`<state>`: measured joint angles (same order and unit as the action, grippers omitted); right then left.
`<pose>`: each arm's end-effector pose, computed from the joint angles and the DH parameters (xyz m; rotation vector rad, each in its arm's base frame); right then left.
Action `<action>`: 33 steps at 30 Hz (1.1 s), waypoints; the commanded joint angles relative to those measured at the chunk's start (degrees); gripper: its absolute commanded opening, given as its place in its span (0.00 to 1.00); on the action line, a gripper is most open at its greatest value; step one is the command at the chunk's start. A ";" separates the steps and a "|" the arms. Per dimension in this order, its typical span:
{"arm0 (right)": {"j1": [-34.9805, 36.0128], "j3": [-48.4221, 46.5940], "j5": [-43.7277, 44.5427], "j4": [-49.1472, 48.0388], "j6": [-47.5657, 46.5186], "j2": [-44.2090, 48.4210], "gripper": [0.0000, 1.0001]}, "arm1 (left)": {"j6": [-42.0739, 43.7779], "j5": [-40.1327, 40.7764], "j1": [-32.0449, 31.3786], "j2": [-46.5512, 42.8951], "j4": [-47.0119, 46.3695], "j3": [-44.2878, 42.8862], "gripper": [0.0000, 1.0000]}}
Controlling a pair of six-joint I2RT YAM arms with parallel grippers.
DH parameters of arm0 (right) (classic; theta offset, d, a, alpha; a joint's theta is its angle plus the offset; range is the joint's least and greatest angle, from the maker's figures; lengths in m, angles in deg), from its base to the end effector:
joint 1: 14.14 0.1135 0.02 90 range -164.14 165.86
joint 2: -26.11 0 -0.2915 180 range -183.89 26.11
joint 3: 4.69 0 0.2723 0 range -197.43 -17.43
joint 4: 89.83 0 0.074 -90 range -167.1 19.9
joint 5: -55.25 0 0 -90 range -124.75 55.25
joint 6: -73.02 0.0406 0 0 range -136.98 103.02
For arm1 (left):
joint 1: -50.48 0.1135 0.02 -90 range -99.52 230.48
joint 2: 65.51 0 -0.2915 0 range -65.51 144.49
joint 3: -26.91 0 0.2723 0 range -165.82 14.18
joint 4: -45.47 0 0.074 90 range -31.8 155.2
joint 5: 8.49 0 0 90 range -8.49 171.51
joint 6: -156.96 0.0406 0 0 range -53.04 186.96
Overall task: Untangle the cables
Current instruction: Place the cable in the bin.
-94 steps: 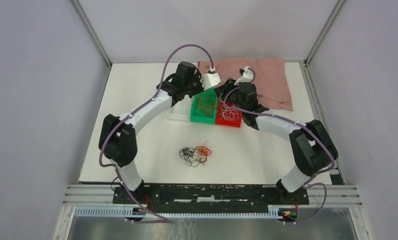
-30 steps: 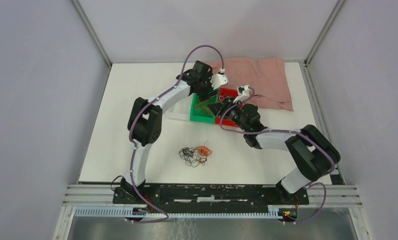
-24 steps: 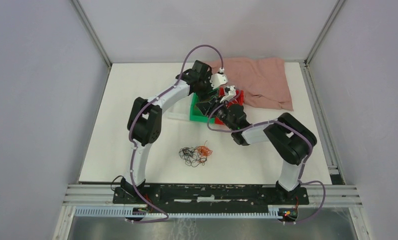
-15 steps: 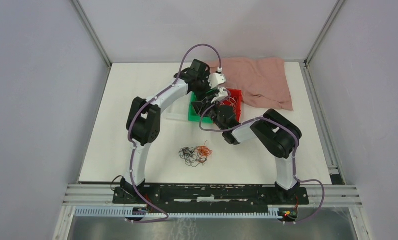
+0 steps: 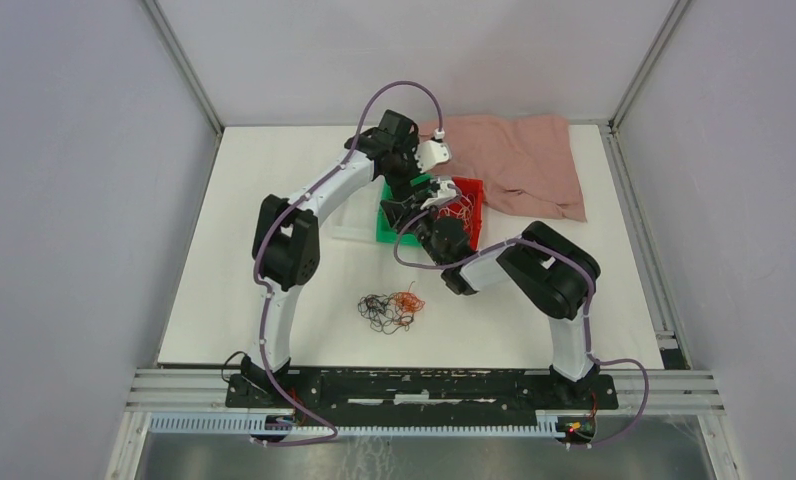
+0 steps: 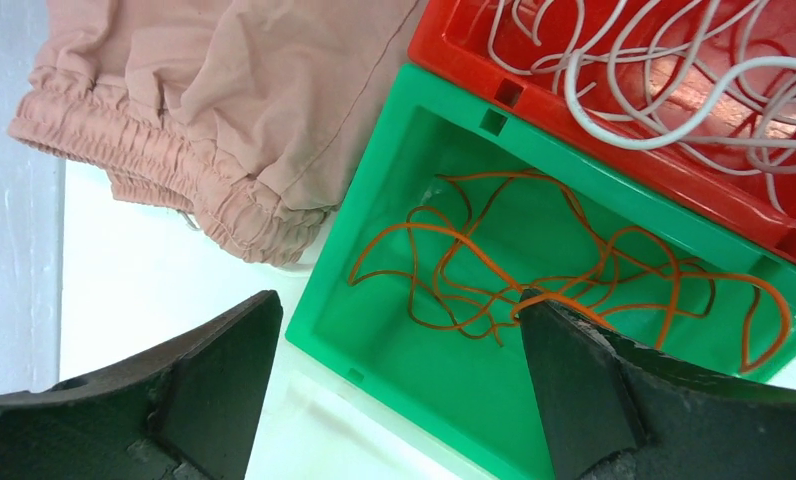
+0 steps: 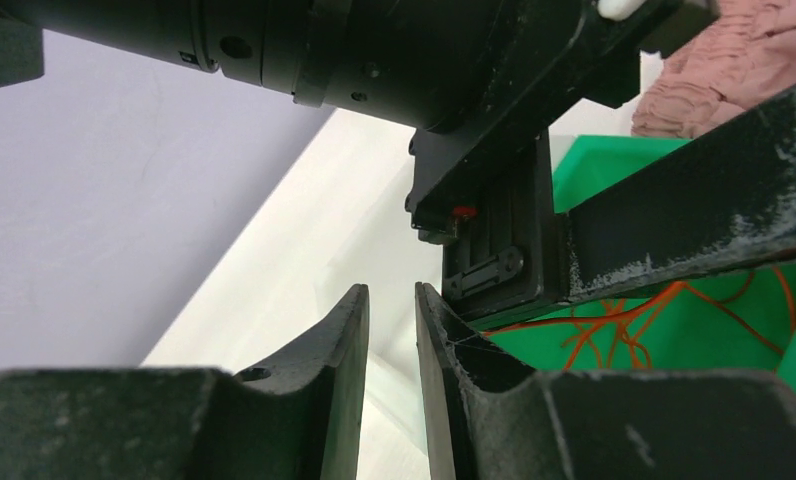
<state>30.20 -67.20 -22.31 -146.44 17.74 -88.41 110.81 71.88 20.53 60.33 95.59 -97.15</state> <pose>0.3078 0.2886 0.1732 0.0527 1.5663 0.9426 0.4586 -0.2721 0.2516 1.5346 1.9247 -0.1029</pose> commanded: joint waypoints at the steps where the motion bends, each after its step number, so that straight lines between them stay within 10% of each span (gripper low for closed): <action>1: -2.41 4.34 9.90 3.23 -0.23 -2.25 0.31 | 5.44 -2.58 0.82 -5.28 12.71 -5.97 0.96; 15: -4.19 11.23 -0.81 -12.78 5.95 -3.58 0.32 | 3.26 -0.68 0.84 -4.20 9.55 -4.92 0.99; 33: -4.74 10.39 -2.96 -7.84 5.91 -0.26 0.31 | 10.73 6.89 0.63 -6.93 6.59 -6.06 0.99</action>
<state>25.15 -56.10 -24.36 -153.46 23.73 -91.82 117.72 75.08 21.47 58.37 105.01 -100.52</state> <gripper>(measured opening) 0.317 0.993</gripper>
